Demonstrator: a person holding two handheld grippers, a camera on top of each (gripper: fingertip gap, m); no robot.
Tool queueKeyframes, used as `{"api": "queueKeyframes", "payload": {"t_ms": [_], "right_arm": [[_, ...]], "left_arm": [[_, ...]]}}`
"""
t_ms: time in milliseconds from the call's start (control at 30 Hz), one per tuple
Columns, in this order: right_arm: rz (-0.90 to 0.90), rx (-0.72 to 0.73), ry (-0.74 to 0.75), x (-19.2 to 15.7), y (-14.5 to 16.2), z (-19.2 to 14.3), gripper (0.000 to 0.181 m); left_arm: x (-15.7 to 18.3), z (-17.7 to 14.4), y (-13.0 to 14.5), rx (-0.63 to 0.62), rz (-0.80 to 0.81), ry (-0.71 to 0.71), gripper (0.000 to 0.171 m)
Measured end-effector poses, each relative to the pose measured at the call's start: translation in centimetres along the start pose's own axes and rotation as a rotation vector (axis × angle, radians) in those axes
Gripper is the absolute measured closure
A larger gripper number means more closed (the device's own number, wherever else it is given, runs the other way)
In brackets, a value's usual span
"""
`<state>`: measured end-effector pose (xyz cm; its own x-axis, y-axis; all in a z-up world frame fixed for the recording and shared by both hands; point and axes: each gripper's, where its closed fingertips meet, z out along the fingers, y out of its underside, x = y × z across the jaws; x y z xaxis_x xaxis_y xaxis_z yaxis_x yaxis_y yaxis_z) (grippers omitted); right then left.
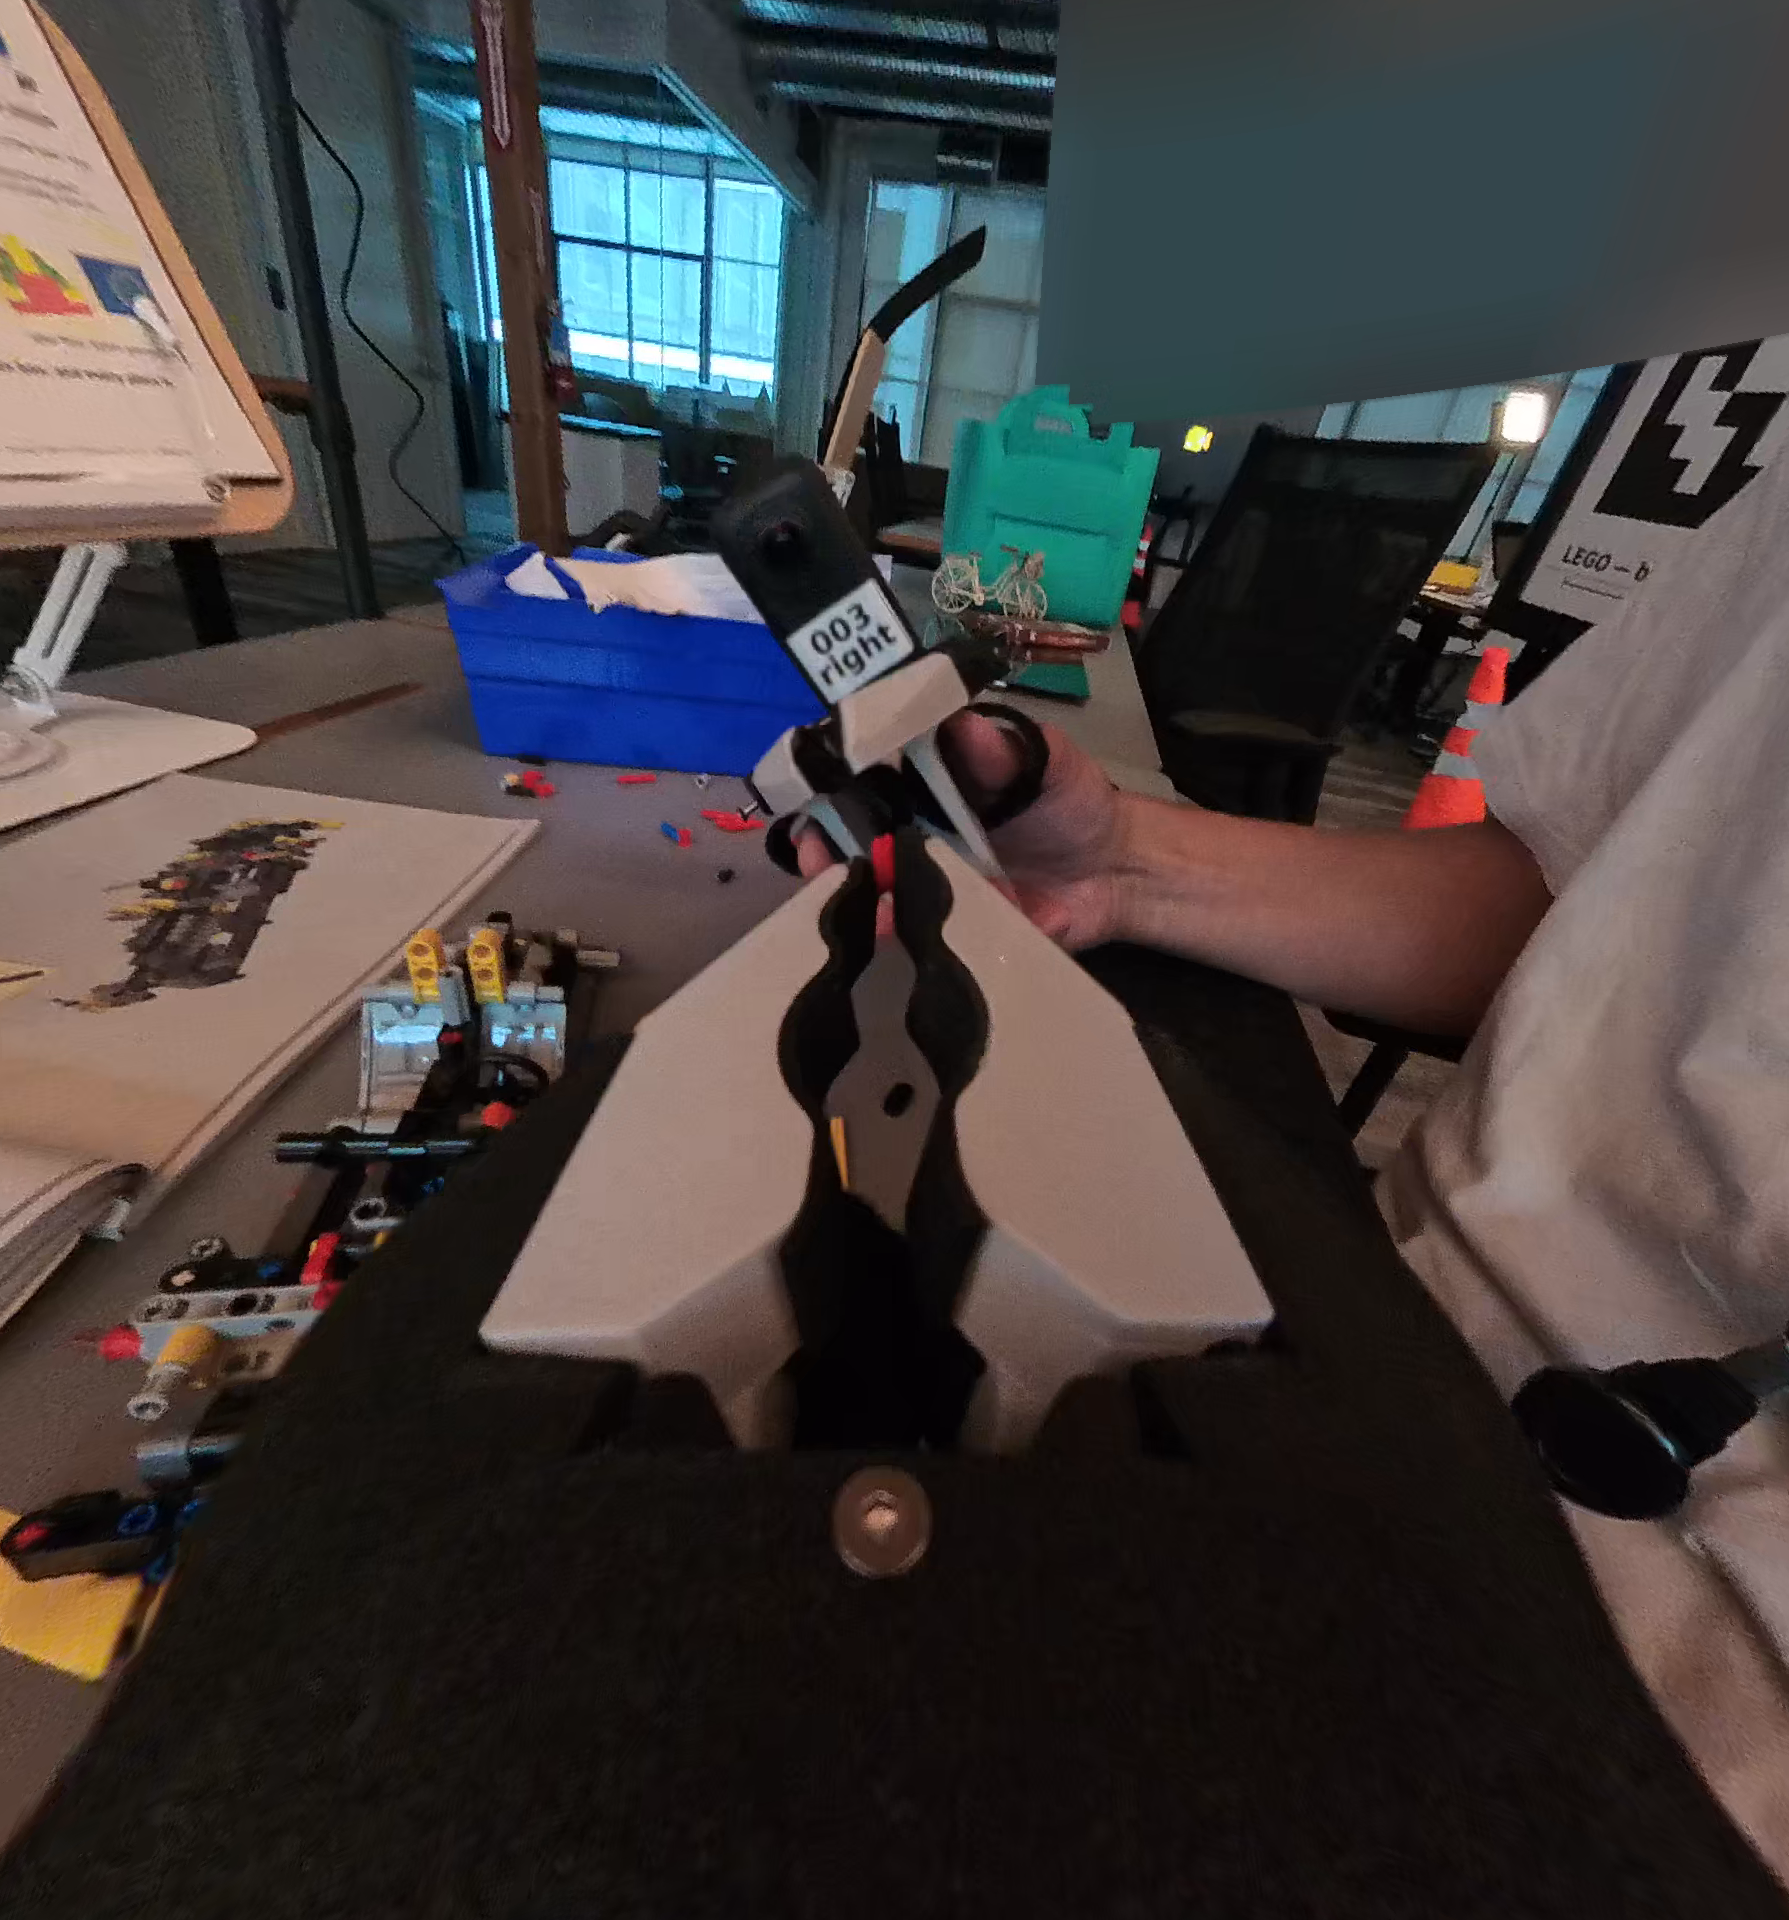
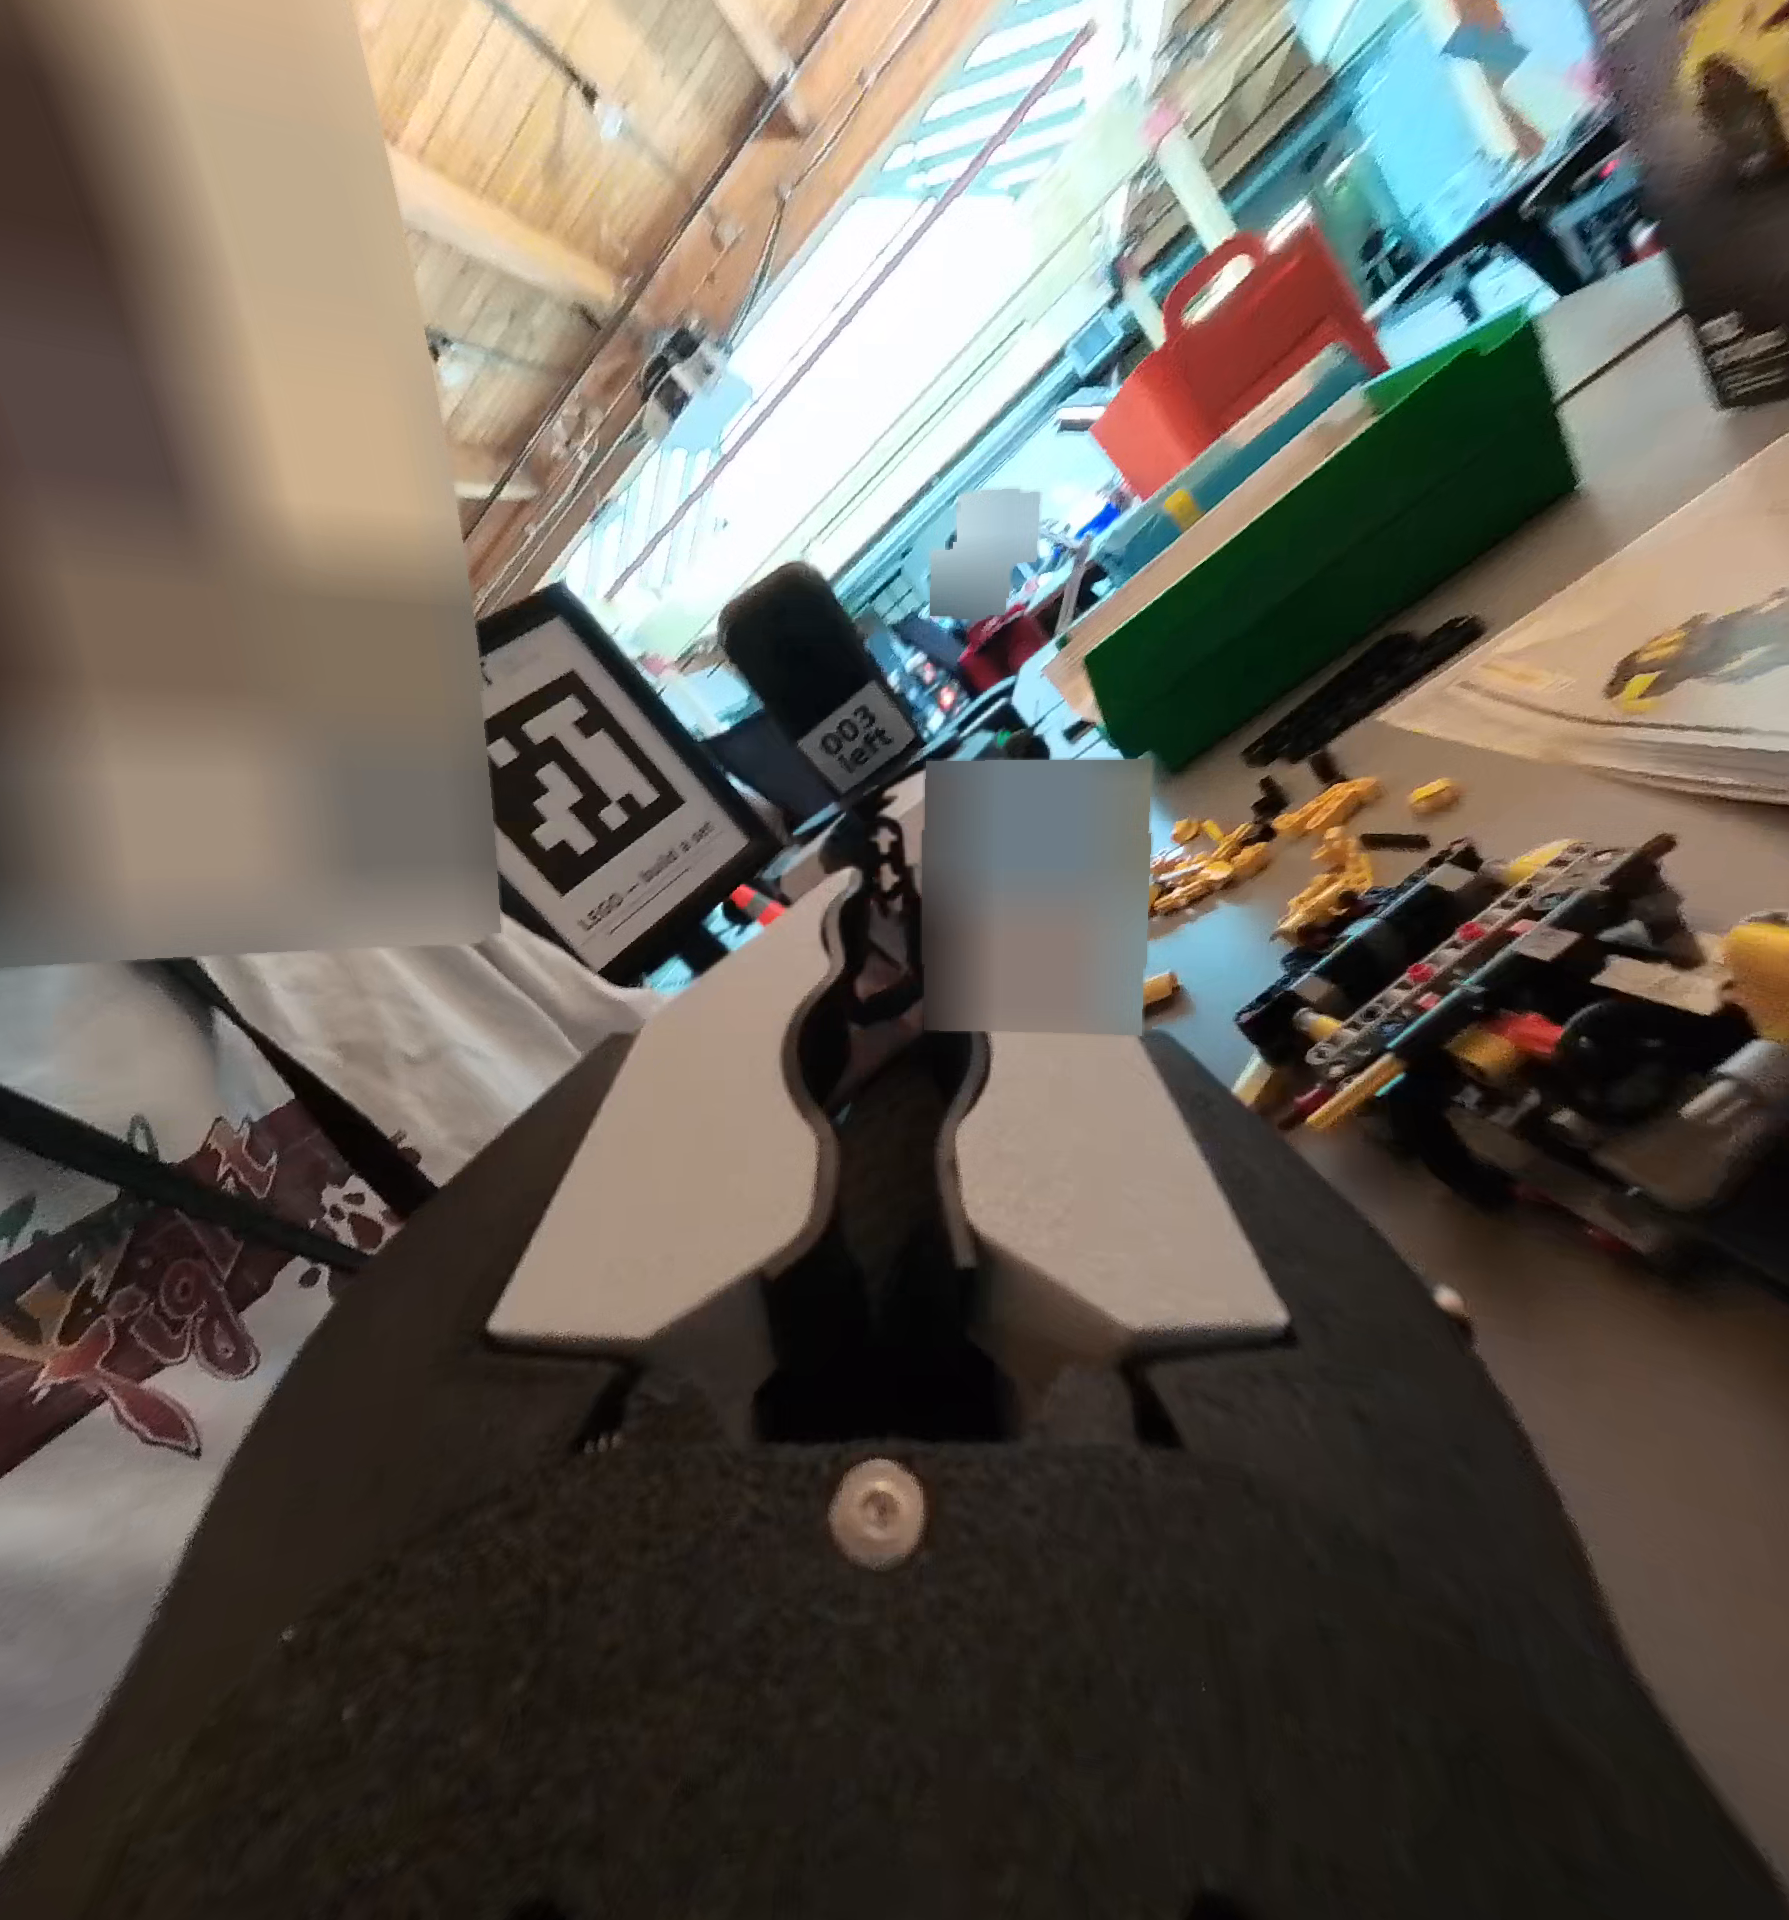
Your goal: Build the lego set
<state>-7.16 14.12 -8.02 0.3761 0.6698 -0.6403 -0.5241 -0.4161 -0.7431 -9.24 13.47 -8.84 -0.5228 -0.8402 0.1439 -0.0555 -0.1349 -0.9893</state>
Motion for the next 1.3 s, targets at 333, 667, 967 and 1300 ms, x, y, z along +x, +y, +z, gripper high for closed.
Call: {"api": "queueKeyframes", "payload": {"t_ms": [333,667,967,1300], "right_arm": [[-0.052,-0.042,0.007,-0.5,1.3,1.4,0.176],[-0.016,-0.057,0.029,0.3,1.6,1.4,0.176],[-0.033,-0.097,0.032,0.0,2.5,1.7,0.176],[-0.116,-0.087,0.044,-0.4,2.1,1.4,0.181]], "left_arm": [[-0.6,0.3,-0.4,0.023,0.001,-0.032,0.17],[-0.7,0.0,-0.1,0.01,0.009,-0.054,0.17],[-0.3,0.4,0.1,-0.002,0.013,-0.042,0.17],[0.2,0.3,0.6,-0.035,-0.006,0.018,0.17]]}}
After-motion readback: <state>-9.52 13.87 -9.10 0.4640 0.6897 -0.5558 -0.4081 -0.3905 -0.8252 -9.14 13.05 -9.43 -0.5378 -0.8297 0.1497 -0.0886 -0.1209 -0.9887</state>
